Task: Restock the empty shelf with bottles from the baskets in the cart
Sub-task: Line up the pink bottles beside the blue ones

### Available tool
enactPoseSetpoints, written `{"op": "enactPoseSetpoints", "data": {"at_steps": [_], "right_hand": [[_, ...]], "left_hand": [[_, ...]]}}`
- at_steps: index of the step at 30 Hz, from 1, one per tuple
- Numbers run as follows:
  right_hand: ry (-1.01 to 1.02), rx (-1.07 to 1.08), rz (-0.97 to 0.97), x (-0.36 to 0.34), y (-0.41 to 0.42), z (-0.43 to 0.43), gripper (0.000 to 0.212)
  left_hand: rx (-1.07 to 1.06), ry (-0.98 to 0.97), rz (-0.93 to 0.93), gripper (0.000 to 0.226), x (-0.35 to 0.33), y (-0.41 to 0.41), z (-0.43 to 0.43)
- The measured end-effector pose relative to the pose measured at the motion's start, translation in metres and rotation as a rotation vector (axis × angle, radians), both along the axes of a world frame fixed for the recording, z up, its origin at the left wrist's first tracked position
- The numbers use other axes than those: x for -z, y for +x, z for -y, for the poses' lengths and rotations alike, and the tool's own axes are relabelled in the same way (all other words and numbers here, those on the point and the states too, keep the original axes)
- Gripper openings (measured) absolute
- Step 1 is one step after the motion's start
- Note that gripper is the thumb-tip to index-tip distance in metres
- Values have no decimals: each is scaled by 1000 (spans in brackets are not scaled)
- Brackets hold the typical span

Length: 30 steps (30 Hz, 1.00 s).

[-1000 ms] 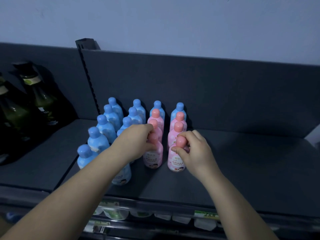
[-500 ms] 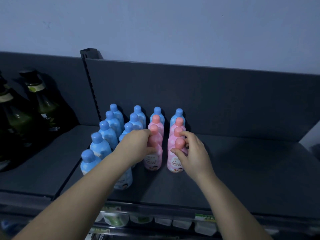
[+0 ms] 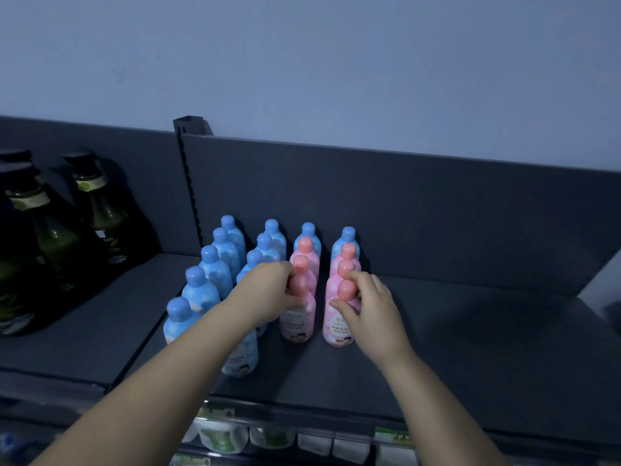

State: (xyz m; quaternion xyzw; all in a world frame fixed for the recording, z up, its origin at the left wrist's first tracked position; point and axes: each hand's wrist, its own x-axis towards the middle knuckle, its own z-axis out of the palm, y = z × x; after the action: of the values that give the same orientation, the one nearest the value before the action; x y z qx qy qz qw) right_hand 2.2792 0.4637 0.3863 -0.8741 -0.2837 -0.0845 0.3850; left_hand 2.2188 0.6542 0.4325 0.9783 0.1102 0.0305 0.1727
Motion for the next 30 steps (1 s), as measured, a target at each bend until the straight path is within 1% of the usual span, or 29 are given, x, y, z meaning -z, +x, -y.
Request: {"op": "enactPoseSetpoints", "data": {"at_steps": [2,4,6,8,11,13,17,19,23,25,30], "right_hand": [[1,-7,-20,-2,1,1,48],[-46,-19,-30,-7,1,2,51],[-181,-27,32,-13,-1,3,54],[-311,-26,144,-22,-4,4,53],[-367,-42,242,-39,-7,0,51],[-378,-97,264,-51,-9,-9,55],[-459,-274,245,-72,-13,-45,67],[-485,-361,257,-81,-21,-66,70],[-489,-527,352,-90,-50,-110,63],[-494,-588,400,-89,-69,-130,64],[-515,-753,434,-82,-119,-177,71]], "left_hand": [[-1,2,1,24,-2,0,2],[4,24,-4,23,-3,-1,4],[5,-10,6,37,-6,-6,6],[-22,-65,83,55,-12,-14,8],[-94,-56,237,57,-23,-34,3],[-136,-53,261,59,-26,-50,-6],[-201,-68,175,71,-22,-86,-29],[-255,-40,127,76,-20,-108,-39],[-413,80,-13,82,-12,-162,-61],[-484,104,-68,82,-8,-191,-74],[-635,143,-97,81,0,-260,-106]]}}
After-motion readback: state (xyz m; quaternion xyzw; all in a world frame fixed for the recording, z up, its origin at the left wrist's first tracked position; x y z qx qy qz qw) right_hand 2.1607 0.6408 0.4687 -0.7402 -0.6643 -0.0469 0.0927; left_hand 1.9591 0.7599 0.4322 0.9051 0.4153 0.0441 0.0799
